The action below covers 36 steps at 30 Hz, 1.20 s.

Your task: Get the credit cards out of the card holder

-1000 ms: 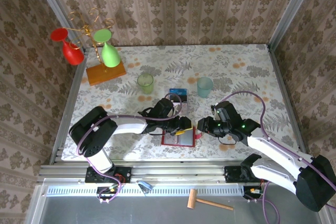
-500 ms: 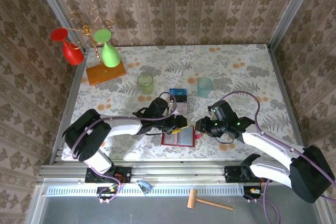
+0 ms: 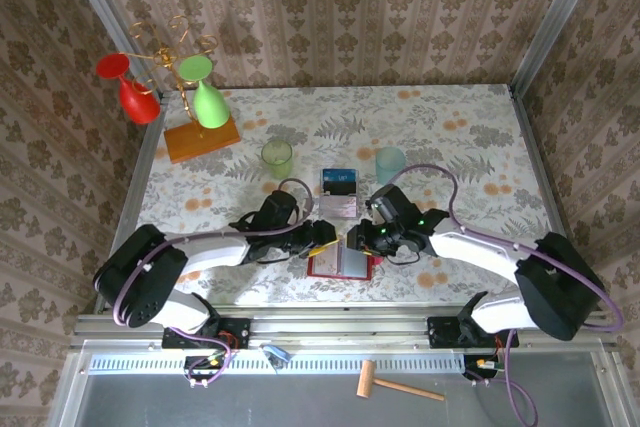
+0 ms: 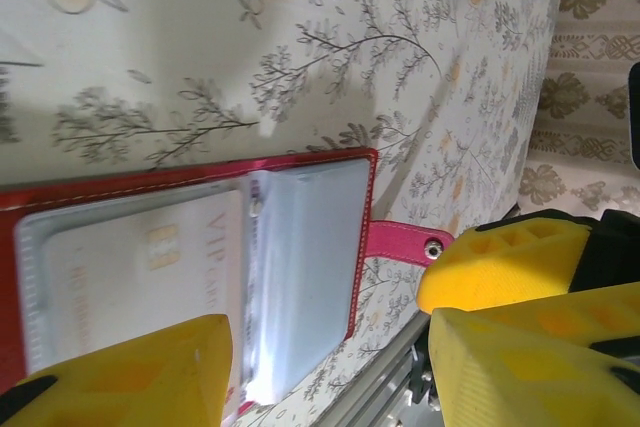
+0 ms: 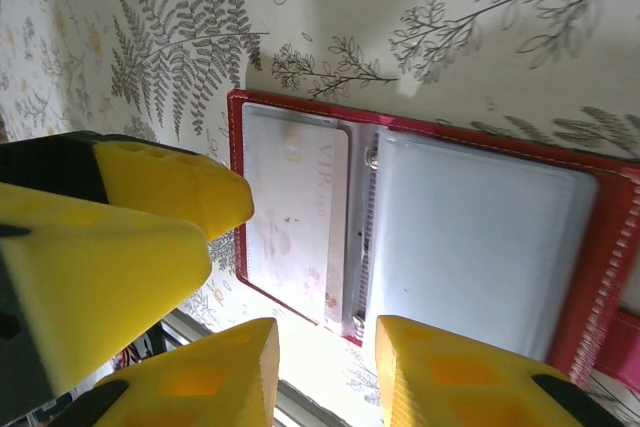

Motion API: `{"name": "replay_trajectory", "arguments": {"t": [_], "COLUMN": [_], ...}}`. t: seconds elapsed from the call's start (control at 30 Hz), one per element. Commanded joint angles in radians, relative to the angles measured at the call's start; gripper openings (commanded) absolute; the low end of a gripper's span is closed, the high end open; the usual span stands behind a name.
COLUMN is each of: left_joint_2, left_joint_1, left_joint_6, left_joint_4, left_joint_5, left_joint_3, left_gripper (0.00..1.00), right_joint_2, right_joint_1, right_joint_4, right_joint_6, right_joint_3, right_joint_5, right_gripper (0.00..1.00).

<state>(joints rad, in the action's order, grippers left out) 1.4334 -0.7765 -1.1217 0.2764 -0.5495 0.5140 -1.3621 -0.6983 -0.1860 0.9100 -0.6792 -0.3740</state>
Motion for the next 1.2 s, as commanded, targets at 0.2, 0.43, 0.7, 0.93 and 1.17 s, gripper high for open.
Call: {"name": "replay_trajectory", "arguments": {"t": [0.2,0.43,0.7,0.93,1.17], "left_joint_2": [-0.039,-0.05,-0.053,-0.054,-0.054], "left_joint_1": [0.036,0.048,0.052,0.052,0.053], "left_joint_6": [0.047,0.094,0.098,0.089,0.087], "left_joint_4": [-0.019,-0.1,-0.106,-0.091,-0.09], "left_joint_5": [0.005,0.025,0.028,0.031,0.034], "left_joint_3": [-0.068,-0.075,-0.098,-0.115,-0.12], "left_gripper": [0.53,0.53,0.53,0.53,0.53], "right_joint_2": [-0.165,-0.227,-0.258,-0.291,-0.313], "right_joint_1": [-0.064,-0.081,-0.09,-0.1,-0.107], "right_joint_4": [0.064,0.074,0.076,0.087,0.086], "right_joint_6": [0.036,0.04,0.044,0.048,0.048], "right_joint_3": [-0.091,-0.117,-0.129,-0.146,-0.146], "right_joint_5": [-0.026,-0.033,-0.034,-0.043,-0.046], "right_gripper": [0.29,0.29,0.29,0.29,0.29]}}
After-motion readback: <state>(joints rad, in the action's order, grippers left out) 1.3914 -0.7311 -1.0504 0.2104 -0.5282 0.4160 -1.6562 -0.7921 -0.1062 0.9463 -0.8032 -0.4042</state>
